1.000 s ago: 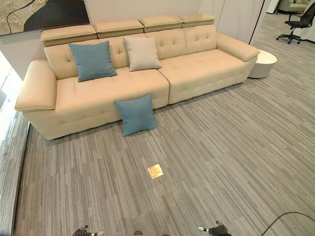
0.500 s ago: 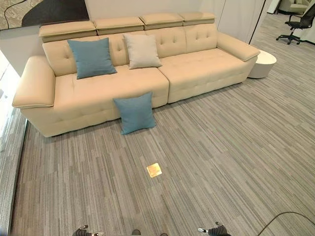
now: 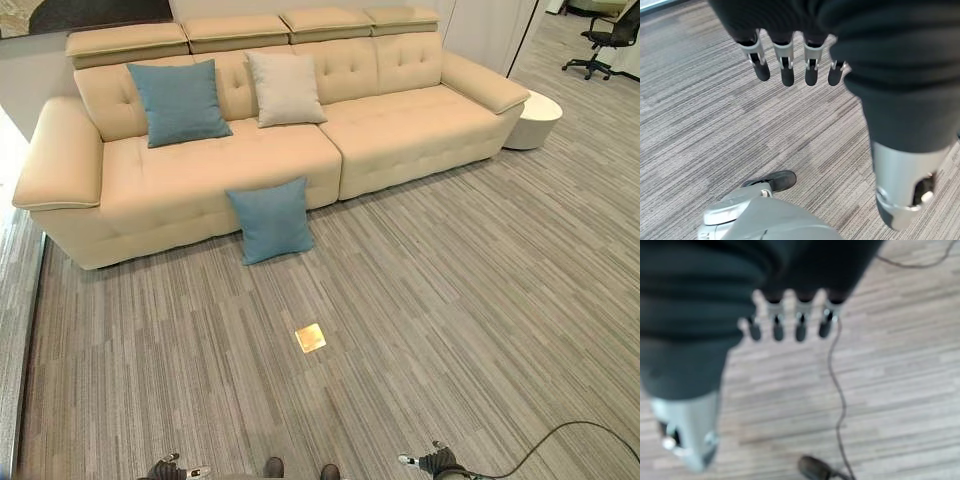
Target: Pick up all the scattered cushions and arrange them neatly on the sofa.
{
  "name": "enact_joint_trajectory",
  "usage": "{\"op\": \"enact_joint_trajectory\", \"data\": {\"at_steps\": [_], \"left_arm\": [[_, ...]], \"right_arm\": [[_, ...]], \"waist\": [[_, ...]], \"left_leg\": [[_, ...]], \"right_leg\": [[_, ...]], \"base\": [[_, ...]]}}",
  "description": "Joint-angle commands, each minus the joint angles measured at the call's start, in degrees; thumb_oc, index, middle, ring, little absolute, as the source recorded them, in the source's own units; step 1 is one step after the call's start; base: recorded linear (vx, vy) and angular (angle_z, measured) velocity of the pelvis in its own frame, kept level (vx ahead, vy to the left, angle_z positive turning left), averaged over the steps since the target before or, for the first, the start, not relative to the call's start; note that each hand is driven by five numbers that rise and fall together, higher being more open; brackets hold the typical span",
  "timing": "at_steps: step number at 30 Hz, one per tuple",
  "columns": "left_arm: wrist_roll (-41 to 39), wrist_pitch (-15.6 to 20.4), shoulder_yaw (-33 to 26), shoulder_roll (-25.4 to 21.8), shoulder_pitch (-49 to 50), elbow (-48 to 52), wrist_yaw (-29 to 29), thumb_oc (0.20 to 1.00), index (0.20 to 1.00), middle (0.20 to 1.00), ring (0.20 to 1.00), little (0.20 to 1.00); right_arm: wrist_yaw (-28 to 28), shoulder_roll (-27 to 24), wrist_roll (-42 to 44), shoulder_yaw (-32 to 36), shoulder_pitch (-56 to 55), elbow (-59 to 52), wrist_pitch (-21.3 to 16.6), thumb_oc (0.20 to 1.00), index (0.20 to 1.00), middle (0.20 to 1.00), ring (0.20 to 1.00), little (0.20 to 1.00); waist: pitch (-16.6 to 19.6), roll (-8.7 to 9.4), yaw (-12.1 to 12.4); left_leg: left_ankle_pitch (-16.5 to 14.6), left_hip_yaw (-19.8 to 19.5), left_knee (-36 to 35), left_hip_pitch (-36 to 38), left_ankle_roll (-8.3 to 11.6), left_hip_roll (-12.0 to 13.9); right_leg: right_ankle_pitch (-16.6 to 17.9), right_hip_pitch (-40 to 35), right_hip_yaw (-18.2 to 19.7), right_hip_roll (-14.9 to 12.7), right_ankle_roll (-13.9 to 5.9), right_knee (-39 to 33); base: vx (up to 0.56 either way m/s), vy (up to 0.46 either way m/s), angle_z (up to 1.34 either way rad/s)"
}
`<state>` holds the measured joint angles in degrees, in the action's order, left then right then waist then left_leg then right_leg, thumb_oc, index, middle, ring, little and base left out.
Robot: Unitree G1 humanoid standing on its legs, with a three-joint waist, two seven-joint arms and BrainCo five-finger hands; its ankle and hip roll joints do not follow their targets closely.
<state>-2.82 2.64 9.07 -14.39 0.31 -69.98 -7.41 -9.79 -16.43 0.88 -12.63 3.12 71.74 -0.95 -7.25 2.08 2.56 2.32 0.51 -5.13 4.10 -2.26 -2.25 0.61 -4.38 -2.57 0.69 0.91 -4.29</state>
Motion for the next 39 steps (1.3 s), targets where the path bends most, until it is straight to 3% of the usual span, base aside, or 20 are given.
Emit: {"op": "enact_joint_trajectory", "data": {"at_steps": [1,2,3,5,9,12,13,15,18,19,20,22,24,26,27,28,33,35,37,39], "left_arm": [[-0.43,0.51,0.97,-0.89,-4.35,-2.16,-0.08,1.000,1.000,1.000,1.000,1.000],[-0.67,0.59,1.05,-1.00,-4.41,-1.97,0.00,1.000,1.000,1.000,1.000,1.000],[-1.29,0.72,1.22,-1.47,-5.12,-1.57,0.22,1.000,1.000,1.000,1.000,1.000],[-1.57,0.72,1.04,-1.65,-5.24,-1.49,0.22,1.000,1.000,1.000,1.000,1.000],[-2.02,0.81,0.55,-1.49,-4.90,-2.06,0.14,1.000,1.000,1.000,1.000,1.000],[-2.30,0.87,0.37,-1.31,-4.63,-2.23,0.45,1.000,1.000,1.000,1.000,1.000],[-4.08,1.35,-0.59,-0.67,-4.43,-2.47,1.01,1.000,1.000,1.000,1.000,1.000],[-4.57,1.51,-0.68,-0.51,-4.57,-2.48,1.14,1.000,1.000,1.000,1.000,1.000],[-5.41,1.48,-0.23,-0.40,-5.17,-1.44,2.13,1.000,1.000,1.000,1.000,1.000],[-5.78,1.45,0.49,-0.65,-6.26,-0.73,1.93,1.000,1.000,1.000,1.000,1.000],[-5.78,1.44,0.49,-0.66,-6.29,-0.73,1.93,1.000,1.000,1.000,1.000,1.000],[-5.71,1.36,1.63,-0.73,-7.35,-0.42,2.23,1.000,1.000,1.000,1.000,1.000],[-5.16,1.38,2.13,-0.82,-7.50,-0.51,2.13,1.000,1.000,1.000,1.000,1.000],[-4.49,1.19,2.47,-1.24,-7.44,-0.15,2.16,1.000,1.000,1.000,1.000,1.000],[-4.04,1.11,2.44,-1.51,-7.49,-0.11,2.09,1.000,1.000,1.000,1.000,1.000],[-3.80,1.00,2.03,-1.69,-7.20,-0.29,2.07,1.000,1.000,1.000,1.000,1.000],[-3.50,0.51,0.66,-1.80,-5.51,-1.02,2.19,1.000,1.000,1.000,1.000,1.000],[-3.48,0.61,0.23,-2.10,-4.85,-0.59,2.38,1.000,1.000,1.000,1.000,1.000],[-3.35,0.62,0.23,-2.27,-4.72,-0.54,2.50,1.000,1.000,1.000,1.000,1.000],[-3.76,0.45,-0.22,-3.10,-4.80,0.12,2.31,1.000,1.000,1.000,1.000,1.000]], "right_arm": [[-0.66,-1.65,-1.23,-1.95,4.43,-0.75,0.04,1.000,1.000,1.000,1.000,1.000],[-0.67,-1.67,-1.26,-2.02,4.38,-0.96,0.08,1.000,1.000,1.000,1.000,1.000],[-0.69,-1.69,-1.21,-2.44,5.13,-1.92,0.20,1.000,1.000,1.000,1.000,1.000],[-0.77,-1.58,-1.26,-2.62,5.33,-2.26,0.10,1.000,1.000,1.000,1.000,1.000],[-0.79,-1.91,-1.84,-3.32,5.55,-2.94,0.11,1.000,1.000,1.000,1.000,1.000],[-0.78,-2.01,-1.91,-3.29,4.85,-3.17,0.23,1.000,1.000,1.000,1.000,1.000],[-0.58,-1.96,-1.42,-2.96,2.87,-2.48,-0.21,1.000,1.000,1.000,1.000,1.000],[-0.63,-1.95,-1.15,-2.60,2.74,-2.30,-0.44,1.000,1.000,1.000,1.000,1.000],[-0.60,-2.21,0.03,-2.04,2.51,-2.41,-1.07,1.000,1.000,1.000,1.000,1.000],[-0.80,-2.48,0.80,-2.14,2.94,-2.30,-1.05,1.000,1.000,1.000,1.000,1.000],[-0.80,-2.47,0.81,-2.12,2.97,-2.27,-1.06,1.000,1.000,1.000,1.000,1.000],[-0.84,-2.97,1.84,-2.02,2.92,-1.99,-1.09,1.000,1.000,1.000,1.000,1.000],[-1.13,-3.12,2.05,-1.83,2.48,-2.08,-1.26,1.000,1.000,1.000,1.000,1.000],[-1.15,-3.41,2.33,-1.41,1.81,-2.32,-0.74,1.000,1.000,1.000,1.000,1.000],[-1.19,-3.44,2.32,-1.29,1.61,-2.15,-0.57,1.000,1.000,1.000,1.000,1.000],[-1.02,-3.10,2.32,-1.22,1.41,-1.88,-0.37,1.000,1.000,1.000,1.000,1.000],[-0.47,-2.05,1.12,-1.47,0.66,-1.95,-0.45,1.000,1.000,1.000,1.000,1.000],[0.05,-1.74,-0.13,-1.99,0.95,-2.58,-0.49,1.000,1.000,1.000,1.000,1.000],[0.17,-1.58,-0.36,-2.08,0.84,-2.82,-0.60,1.000,1.000,1.000,1.000,1.000],[0.38,-1.45,-0.89,-2.48,1.77,-4.53,-0.53,1.000,1.000,1.000,1.000,1.000]], "waist": [[-2.08,0.33,1.07],[-2.40,0.36,1.17],[-4.00,0.23,0.67],[-4.41,0.25,0.57],[-4.21,0.27,-0.52],[-4.22,0.47,-1.49],[-2.76,1.33,-2.03],[-2.33,1.25,-2.15],[-2.38,1.78,-2.55],[-3.89,3.16,-2.02],[-3.83,3.05,-2.14],[-4.86,4.40,-1.17],[-4.96,4.61,-1.50],[-4.87,4.08,-1.67],[-4.60,3.67,-1.77],[-4.52,4.02,-1.32],[-3.01,3.96,-0.45],[-2.44,4.29,0.69],[-2.27,4.39,1.05],[-3.25,3.93,1.19]], "left_leg": [[-9.63,-1.17,8.13,-2.08,-1.00,-0.37],[-9.86,-1.65,9.01,-2.56,-1.44,-0.86],[-10.60,-2.71,10.21,-2.84,-2.57,-1.27],[-11.28,-2.67,9.92,-1.78,-2.93,-1.35],[-12.56,-4.46,5.09,4.65,-2.69,-1.16],[-13.10,-6.44,4.21,6.73,-2.35,-1.19],[-14.41,-8.59,5.84,7.47,-0.69,-0.25],[-13.73,-8.33,7.15,6.95,0.44,0.56],[-9.25,-5.67,18.47,1.56,4.18,2.84],[-6.51,-4.07,27.82,-4.98,4.30,3.03],[-6.79,-4.23,28.42,-5.41,4.31,3.11],[-9.56,-0.51,26.81,-12.07,2.48,2.07],[-9.62,1.52,24.12,-13.66,2.31,2.20],[-6.12,6.75,18.22,-15.81,2.59,4.25],[-5.90,8.05,16.79,-16.15,3.23,4.64],[-3.77,9.65,17.37,-17.77,2.94,4.78],[-4.91,8.76,13.98,-13.75,1.51,3.01],[-7.25,8.77,14.56,-11.80,-0.03,2.14],[-8.21,8.58,14.53,-10.68,-0.69,1.76],[-9.97,8.87,15.40,-9.30,-2.43,1.76]], "right_leg": [[-1.24,4.98,-0.58,-6.38,-7.54,8.84],[-1.48,5.98,-0.44,-6.59,-7.69,10.91],[-1.30,10.39,-0.07,-6.73,-8.02,19.88],[-0.66,12.76,-0.88,-6.89,-7.87,22.22],[1.33,16.72,-4.83,-4.43,-7.54,16.11],[2.05,18.41,-4.07,-2.45,-7.64,14.15],[1.94,14.93,-1.50,-0.62,-5.69,10.37],[1.82,13.84,-2.14,-0.75,-5.31,9.32],[0.87,10.04,-3.59,-0.88,-3.66,6.56],[0.17,7.38,-3.67,-1.49,-2.32,4.80],[0.18,7.49,-3.82,-1.40,-2.31,4.79],[-1.21,4.46,-5.16,-2.31,-2.26,2.98],[-1.93,3.60,-6.09,-2.56,-2.35,2.52],[-3.35,2.12,-7.02,-2.02,-2.17,2.47],[-4.47,0.97,-7.09,-1.43,-2.38,2.17],[-4.80,0.42,-6.75,-1.31,-1.94,2.68],[-6.50,-1.58,-5.60,-2.32,-2.98,4.94],[-6.82,-0.85,-5.04,-4.13,-4.65,9.24],[-6.86,-0.60,-4.66,-4.49,-5.09,11.04],[-2.33,4.34,-5.30,-7.22,-7.39,22.21]], "base": [[-0.04,0.150,-0.28],[-0.01,0.235,-0.13],[0.02,0.184,-0.04],[0.14,0.113,-0.12],[0.27,-0.010,-0.05],[0.27,-0.112,0.33],[0.52,-0.327,0.46],[0.30,-0.211,1.08],[0.18,-0.170,1.03],[0.12,-0.168,0.43],[0.11,-0.164,0.45],[0.18,-0.096,0.34],[0.17,-0.027,0.39],[0.21,0.026,0.49],[0.30,0.080,0.42],[0.22,0.069,0.36],[0.27,0.153,-0.13],[0.23,0.190,-0.35],[0.16,0.131,-0.35],[0.13,0.170,-0.25]]}}
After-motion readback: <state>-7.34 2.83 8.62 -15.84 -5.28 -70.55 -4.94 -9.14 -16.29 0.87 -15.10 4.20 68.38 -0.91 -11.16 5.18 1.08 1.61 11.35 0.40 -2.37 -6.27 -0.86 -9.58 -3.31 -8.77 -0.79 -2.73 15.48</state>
